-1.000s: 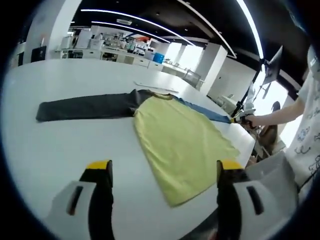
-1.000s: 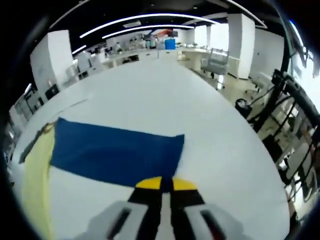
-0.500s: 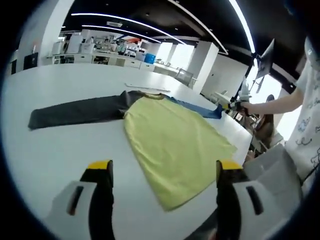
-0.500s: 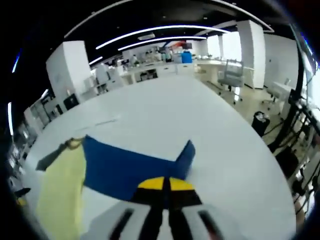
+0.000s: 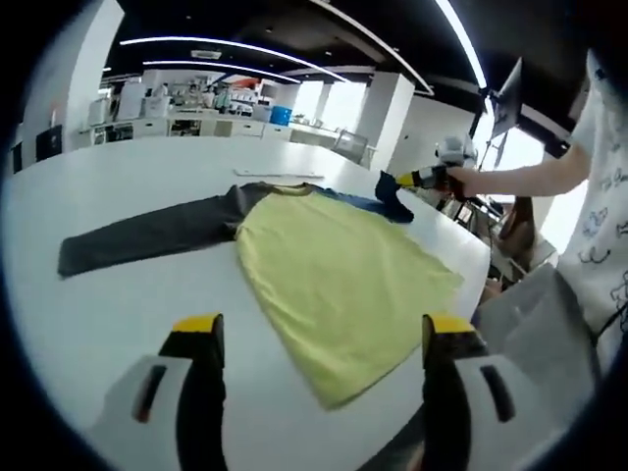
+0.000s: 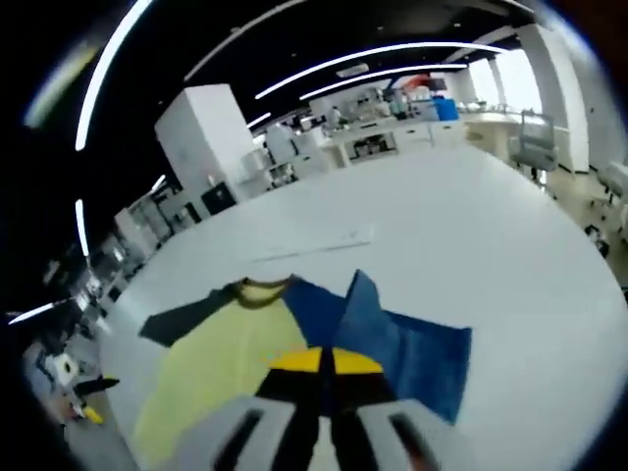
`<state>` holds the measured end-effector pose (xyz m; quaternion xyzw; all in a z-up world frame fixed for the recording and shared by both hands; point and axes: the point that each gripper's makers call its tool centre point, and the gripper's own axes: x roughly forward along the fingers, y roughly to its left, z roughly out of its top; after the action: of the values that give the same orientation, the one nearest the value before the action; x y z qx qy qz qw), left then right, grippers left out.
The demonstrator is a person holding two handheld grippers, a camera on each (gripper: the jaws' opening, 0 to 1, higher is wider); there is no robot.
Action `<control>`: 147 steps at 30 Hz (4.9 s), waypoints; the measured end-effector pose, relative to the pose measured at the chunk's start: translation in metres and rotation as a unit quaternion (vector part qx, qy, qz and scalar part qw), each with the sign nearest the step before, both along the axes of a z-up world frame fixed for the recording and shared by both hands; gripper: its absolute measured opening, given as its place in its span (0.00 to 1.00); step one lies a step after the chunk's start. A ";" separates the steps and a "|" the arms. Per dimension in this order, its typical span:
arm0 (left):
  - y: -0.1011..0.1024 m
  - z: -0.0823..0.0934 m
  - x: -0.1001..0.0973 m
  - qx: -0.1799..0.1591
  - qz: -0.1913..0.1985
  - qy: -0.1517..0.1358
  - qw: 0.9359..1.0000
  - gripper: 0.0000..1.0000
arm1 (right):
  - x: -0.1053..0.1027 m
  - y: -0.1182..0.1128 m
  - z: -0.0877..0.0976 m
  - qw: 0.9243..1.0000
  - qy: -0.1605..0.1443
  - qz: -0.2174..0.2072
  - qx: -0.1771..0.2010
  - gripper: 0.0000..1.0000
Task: Fold the garment on the visible template until the final outline fits inside the template.
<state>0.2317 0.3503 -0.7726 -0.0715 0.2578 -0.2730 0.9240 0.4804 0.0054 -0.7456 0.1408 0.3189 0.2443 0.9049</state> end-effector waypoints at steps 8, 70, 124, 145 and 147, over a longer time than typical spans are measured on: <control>-0.003 0.002 0.009 -0.018 0.013 -0.010 1.000 0.78 | 0.010 0.067 0.005 0.999 0.004 0.038 0.037 0.00; 0.013 -0.016 0.011 -0.013 0.050 0.022 0.998 0.76 | -0.017 0.289 -0.073 0.977 0.045 0.206 0.022 0.01; 0.076 0.035 0.050 -0.066 0.118 -0.038 0.990 0.74 | -0.023 0.106 -0.007 0.986 -0.067 0.144 -0.044 1.00; 0.132 0.027 0.074 -0.037 0.126 -0.013 0.991 0.71 | -0.069 0.045 -0.004 0.989 -0.056 0.128 -0.055 1.00; 0.143 0.024 0.078 -0.033 0.140 -0.005 0.990 0.72 | -0.080 0.046 -0.001 0.990 -0.053 0.122 -0.045 1.00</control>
<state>0.3092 0.4934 -0.7486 -0.1360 0.2312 -0.1498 0.9516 0.4000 0.0517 -0.7466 0.0473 0.2959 0.3451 0.8895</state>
